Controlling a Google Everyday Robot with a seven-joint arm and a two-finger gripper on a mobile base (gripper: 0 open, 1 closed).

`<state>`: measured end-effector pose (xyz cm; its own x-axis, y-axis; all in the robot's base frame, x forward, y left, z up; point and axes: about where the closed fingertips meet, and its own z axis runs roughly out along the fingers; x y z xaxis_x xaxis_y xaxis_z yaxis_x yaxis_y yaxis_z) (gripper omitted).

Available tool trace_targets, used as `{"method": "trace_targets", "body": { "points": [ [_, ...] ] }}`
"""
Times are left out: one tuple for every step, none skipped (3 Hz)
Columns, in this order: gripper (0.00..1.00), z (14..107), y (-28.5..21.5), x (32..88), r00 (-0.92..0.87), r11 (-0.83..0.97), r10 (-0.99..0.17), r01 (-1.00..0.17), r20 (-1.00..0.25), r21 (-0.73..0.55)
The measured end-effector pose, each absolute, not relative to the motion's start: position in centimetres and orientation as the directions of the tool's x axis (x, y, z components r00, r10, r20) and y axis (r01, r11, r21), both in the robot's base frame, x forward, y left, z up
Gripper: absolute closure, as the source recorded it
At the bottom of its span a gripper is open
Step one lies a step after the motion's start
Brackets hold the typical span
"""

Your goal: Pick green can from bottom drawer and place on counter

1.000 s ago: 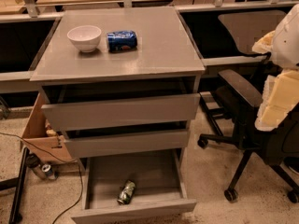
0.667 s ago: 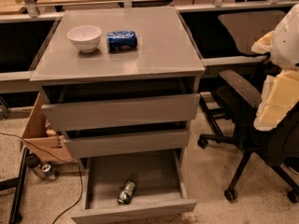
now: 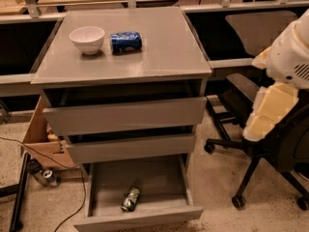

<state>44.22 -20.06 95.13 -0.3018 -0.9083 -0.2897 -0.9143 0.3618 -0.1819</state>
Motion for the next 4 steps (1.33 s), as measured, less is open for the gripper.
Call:
{"method": "trace_targets", "body": {
  "points": [
    [0.0,89.7,-17.4,44.0,-0.468,0.516,-0.789,-0.857,-0.399,-0.015],
    [0.0,84.0,-14.2,43.1,-0.64,0.644,-0.619,-0.745,-0.456,0.172],
    [0.0,77.9,-10.6,42.0,-0.777,0.719,-0.443,-0.606,-0.446,0.341],
    [0.0,72.4,-6.8,43.0,-0.845,0.758,-0.302,-0.494,-0.44,0.427]
  ]
}}
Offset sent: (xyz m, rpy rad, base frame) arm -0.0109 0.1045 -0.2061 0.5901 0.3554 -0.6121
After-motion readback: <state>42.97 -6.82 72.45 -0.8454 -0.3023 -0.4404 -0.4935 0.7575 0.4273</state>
